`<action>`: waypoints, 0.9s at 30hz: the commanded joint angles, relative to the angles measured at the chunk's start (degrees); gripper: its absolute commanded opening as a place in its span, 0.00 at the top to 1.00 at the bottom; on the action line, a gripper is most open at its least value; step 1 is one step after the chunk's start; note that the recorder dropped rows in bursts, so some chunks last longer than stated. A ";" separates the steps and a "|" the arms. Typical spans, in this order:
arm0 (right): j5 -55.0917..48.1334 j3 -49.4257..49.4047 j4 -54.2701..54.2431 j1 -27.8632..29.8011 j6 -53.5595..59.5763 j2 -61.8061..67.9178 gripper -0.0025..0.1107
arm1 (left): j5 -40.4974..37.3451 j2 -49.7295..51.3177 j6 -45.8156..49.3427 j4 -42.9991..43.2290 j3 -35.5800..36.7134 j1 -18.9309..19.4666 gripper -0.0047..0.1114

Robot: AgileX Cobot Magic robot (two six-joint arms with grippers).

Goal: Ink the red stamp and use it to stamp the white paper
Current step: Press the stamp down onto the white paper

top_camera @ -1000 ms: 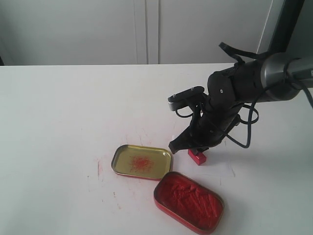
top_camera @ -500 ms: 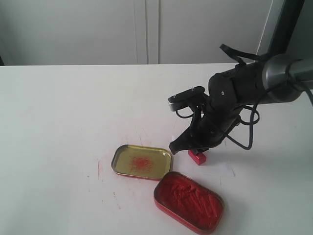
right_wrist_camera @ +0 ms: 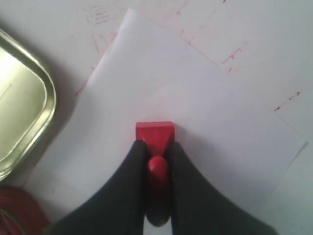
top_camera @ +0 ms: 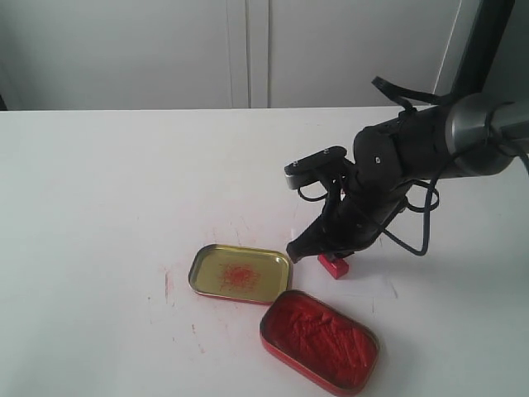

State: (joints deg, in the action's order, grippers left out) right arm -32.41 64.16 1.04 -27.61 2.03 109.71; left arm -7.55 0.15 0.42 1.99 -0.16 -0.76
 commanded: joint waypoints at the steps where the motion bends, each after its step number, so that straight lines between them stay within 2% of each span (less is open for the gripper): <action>1: -3.34 -1.51 -1.04 0.24 1.70 1.15 0.98 | -0.02 -0.15 0.04 -0.19 0.16 0.10 0.96; 27: -5.61 -1.51 -2.60 0.24 1.75 -7.97 0.98 | -0.02 -0.15 0.04 -0.19 0.16 0.10 0.96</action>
State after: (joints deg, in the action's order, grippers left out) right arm -37.80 62.73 -1.16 -27.61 3.18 102.75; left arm -7.55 0.15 0.42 1.99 -0.16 -0.76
